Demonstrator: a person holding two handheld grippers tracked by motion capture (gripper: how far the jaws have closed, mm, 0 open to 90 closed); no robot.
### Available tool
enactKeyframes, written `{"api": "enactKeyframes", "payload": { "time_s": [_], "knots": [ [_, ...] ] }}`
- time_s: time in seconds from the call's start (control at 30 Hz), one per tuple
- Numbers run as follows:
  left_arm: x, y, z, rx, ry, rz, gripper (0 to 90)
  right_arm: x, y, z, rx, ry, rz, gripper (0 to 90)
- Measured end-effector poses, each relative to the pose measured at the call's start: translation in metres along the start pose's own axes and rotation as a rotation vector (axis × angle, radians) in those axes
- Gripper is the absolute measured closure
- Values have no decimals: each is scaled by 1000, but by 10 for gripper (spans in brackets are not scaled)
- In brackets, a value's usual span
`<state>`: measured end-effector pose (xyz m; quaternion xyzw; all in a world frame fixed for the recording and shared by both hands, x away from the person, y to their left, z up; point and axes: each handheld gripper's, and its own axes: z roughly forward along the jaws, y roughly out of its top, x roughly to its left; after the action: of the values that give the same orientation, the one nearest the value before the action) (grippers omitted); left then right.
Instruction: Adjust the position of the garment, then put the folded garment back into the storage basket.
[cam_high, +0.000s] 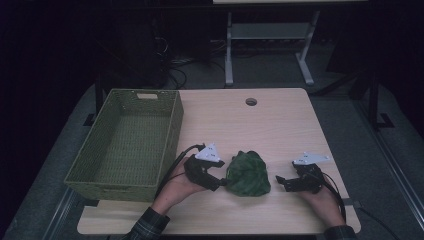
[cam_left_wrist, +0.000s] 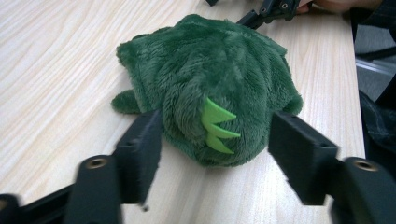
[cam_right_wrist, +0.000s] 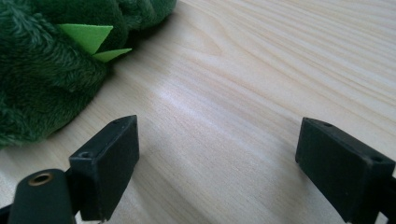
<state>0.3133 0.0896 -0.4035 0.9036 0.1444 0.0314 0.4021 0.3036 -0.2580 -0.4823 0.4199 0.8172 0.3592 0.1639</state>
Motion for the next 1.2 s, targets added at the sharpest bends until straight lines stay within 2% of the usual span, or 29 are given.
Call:
{"api": "enactKeyframes", "payload": {
  "time_s": [0.17, 0.33, 0.53, 0.67, 0.77, 0.9, 1.07, 1.2],
  "knots": [
    [0, 13, 9, 35, -13, 57, 218, 0, 0, 0, 0, 0, 0, 131],
    [3, 23, 27, 87, -34, 113, 178, 0, 0, 0, 0, 0, 0, 130],
    [4, 24, 45, 123, -61, 135, 145, 0, 0, 0, 0, 0, 0, 131],
    [5, 21, 54, 159, -65, 152, 140, 0, 0, 0, 0, 0, -1, 131],
    [7, 19, 59, 169, -71, 154, 140, 0, 0, 0, 0, 0, 0, 131],
    [7, 16, 65, 187, -67, 148, 141, 0, 0, 0, 0, 0, 0, 131],
    [6, 13, 71, 209, -56, 160, 146, 0, 0, 0, -1, 0, 0, 131],
    [7, 11, 73, 223, -42, 172, 192, 0, 0, 0, 1, -2, 0, 132]
  ]
}}
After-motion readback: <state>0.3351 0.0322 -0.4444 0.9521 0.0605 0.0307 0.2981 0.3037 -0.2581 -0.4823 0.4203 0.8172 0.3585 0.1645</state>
